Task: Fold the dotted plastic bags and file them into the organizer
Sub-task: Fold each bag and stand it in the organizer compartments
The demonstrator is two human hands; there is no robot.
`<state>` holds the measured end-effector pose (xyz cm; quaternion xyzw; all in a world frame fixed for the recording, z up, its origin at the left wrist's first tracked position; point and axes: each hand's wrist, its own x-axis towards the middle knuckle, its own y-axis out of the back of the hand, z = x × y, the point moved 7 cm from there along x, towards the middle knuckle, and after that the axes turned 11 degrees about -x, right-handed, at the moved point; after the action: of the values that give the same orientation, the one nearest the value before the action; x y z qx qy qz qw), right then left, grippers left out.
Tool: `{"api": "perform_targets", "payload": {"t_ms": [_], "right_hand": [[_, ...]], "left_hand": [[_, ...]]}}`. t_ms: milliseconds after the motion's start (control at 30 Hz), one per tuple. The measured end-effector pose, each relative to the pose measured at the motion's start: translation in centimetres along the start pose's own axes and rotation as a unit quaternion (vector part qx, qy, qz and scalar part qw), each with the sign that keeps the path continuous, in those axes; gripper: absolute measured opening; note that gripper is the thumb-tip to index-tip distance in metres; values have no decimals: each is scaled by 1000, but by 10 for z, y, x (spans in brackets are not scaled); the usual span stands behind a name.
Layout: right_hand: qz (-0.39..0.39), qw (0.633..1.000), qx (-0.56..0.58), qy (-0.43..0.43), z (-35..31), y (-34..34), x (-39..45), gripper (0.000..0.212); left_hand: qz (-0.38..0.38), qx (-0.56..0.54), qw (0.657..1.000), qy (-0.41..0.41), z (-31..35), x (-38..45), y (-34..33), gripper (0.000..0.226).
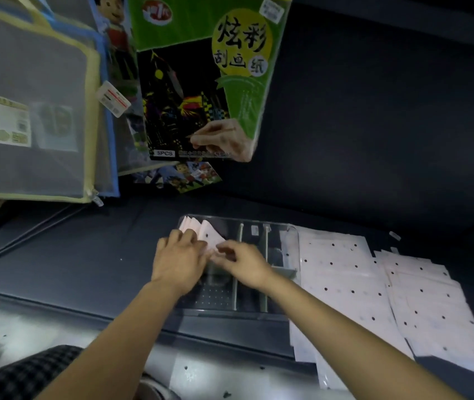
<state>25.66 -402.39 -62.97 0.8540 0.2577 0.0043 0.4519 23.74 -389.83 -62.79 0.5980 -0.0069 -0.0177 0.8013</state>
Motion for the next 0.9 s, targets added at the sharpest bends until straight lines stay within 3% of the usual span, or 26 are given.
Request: {"api": "perform_targets", "payload": {"t_ms": [133, 200, 267, 333, 467, 533, 600, 700, 767, 900], "right_hand": [[125, 991, 47, 15, 50, 49, -67, 26], [141, 990, -11, -24, 100, 64, -109, 25], [131, 981, -115, -85, 154, 69, -155, 28], [89, 969, -195, -124, 198, 64, -197, 41], [-48, 950, -290, -101, 245, 37, -258, 72], [-47, 939, -337, -57, 249, 29, -271, 63], [24, 935, -352, -14, 243, 32, -274, 42], [101, 942, -318, 23, 235, 40, -273, 22], [72, 956, -284, 13, 238, 40, -270, 7], [-43, 984, -170, -4, 236, 43, -270, 20]], "left_hand": [[39, -18, 999, -16, 16, 0, 11, 34], [82, -70, 990, -91, 48, -5, 19, 26], [74, -111, 974, -185, 89, -13, 17, 23], [-8, -129, 958, -256, 133, -27, -2, 27], [-212, -108, 919, -314, 201, -75, -80, 38], [-284, -99, 902, -311, 216, -103, -119, 54], [-316, -84, 898, -294, 218, -122, -148, 71], [-281, -49, 911, -298, 214, -129, -166, 77], [-253, -44, 914, -313, 216, -129, -164, 74], [-205, -148, 907, -336, 227, -119, -138, 64]]}}
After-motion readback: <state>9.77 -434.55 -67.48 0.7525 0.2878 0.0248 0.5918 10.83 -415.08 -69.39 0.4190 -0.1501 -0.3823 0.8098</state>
